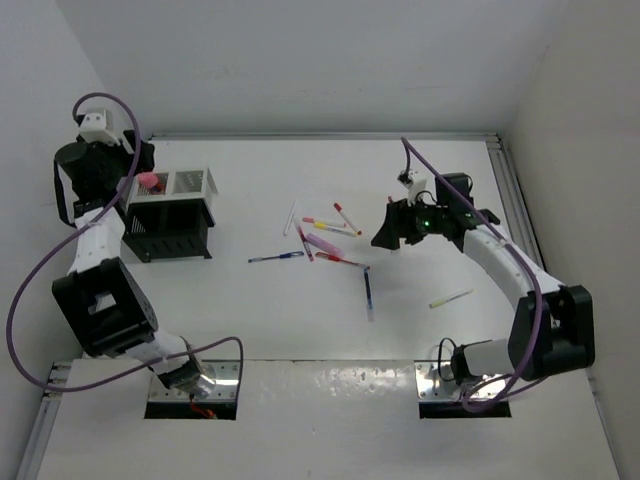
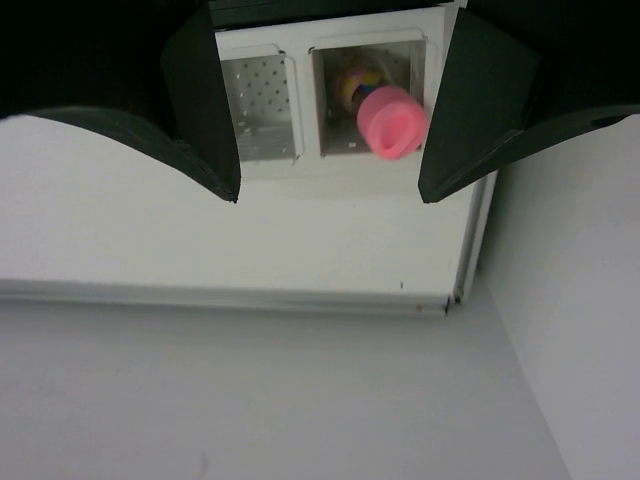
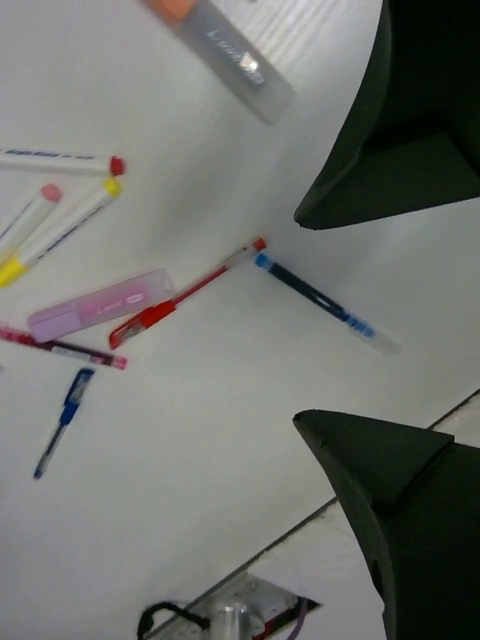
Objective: Sort the stationery into containers
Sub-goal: Place the stationery in the storage box, then pick up the pen from the center of the board.
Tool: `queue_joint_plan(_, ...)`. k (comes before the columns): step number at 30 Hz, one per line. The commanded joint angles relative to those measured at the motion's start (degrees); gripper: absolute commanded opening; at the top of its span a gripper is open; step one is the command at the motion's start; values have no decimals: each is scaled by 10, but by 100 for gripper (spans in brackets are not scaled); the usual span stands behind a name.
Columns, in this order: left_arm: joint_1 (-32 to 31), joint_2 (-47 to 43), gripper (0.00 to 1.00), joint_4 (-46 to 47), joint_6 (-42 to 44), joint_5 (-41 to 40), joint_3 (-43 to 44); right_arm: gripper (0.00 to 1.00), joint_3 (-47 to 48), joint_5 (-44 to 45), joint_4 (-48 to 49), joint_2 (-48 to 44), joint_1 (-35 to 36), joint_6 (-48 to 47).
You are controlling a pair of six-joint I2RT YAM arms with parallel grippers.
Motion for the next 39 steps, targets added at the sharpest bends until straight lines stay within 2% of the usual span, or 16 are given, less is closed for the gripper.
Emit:
queue_joint_plan(1, -1, -98, 78, 25, 15, 47, 23, 70, -31, 93, -34, -51, 21, 7)
queue_joint_plan(6, -36, -179, 78, -95, 103, 54, 25, 59, -67, 173, -67, -56, 84, 12)
queue_joint_plan(7, -40, -204, 78, -124, 122, 53, 16, 53, -71, 192, -70, -51, 104, 14)
queue_joint_plan(12, -64, -282, 77, -202, 145, 38, -33, 38, -88, 254, -49, 8, 161, 53)
queue_joint_plan(18, -70, -318, 80, -266, 151, 35, -55, 40, -60, 308, -25, 94, 213, 104)
queue_joint_plan(27, -71, -330, 81, -265, 157, 27, -64, 39, -33, 345, -19, 183, 244, 128)
queue_joint_plan(31, -71, -329, 81, -261, 156, 26, -69, 35, -23, 363, -18, 211, 259, 131)
queue_joint_plan(35, -71, -328, 82, -260, 167, 24, -64, 20, -16, 382, -33, 235, 275, 128)
queue_joint_plan(36, -71, -327, 82, -262, 172, 25, -63, 11, -13, 382, -39, 239, 276, 123)
queue_joint_plan(38, -71, -329, 81, -273, 204, 55, -57, 2, -11, 378, -55, 243, 275, 120)
queue_joint_plan(39, -70, -329, 81, -286, 231, 114, -56, 0, -13, 371, -60, 240, 274, 113)
